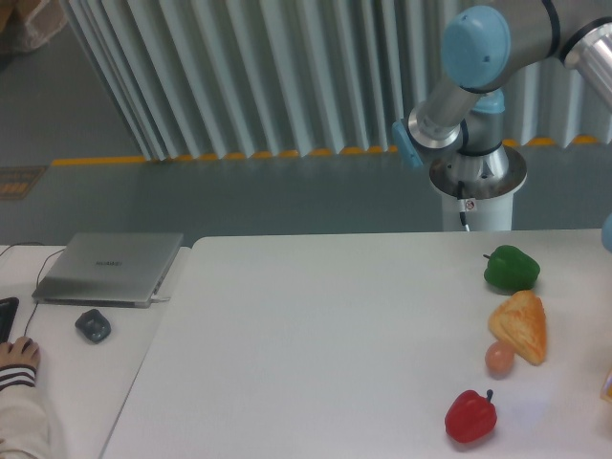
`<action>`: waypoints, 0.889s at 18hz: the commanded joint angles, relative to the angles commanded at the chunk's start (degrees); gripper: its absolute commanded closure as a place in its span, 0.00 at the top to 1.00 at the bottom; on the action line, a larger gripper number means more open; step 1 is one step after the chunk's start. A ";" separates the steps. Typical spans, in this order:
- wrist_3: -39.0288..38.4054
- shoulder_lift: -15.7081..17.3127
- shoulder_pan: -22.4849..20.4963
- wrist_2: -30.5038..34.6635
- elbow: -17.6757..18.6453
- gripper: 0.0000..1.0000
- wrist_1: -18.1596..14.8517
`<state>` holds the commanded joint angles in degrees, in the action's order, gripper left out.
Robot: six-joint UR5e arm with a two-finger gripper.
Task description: Place the yellow pepper on the table
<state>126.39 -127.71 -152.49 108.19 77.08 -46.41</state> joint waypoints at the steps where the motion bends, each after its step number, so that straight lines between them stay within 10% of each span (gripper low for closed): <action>1: -0.09 0.09 0.00 0.00 0.09 1.00 -0.09; 6: -0.44 0.09 0.00 0.09 0.18 0.99 -0.09; 10: -0.53 0.17 0.00 0.09 0.26 0.69 -0.17; 16: -0.80 0.79 -0.09 -0.52 -0.17 0.66 -0.79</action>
<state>125.60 -126.92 -152.58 107.67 76.91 -47.19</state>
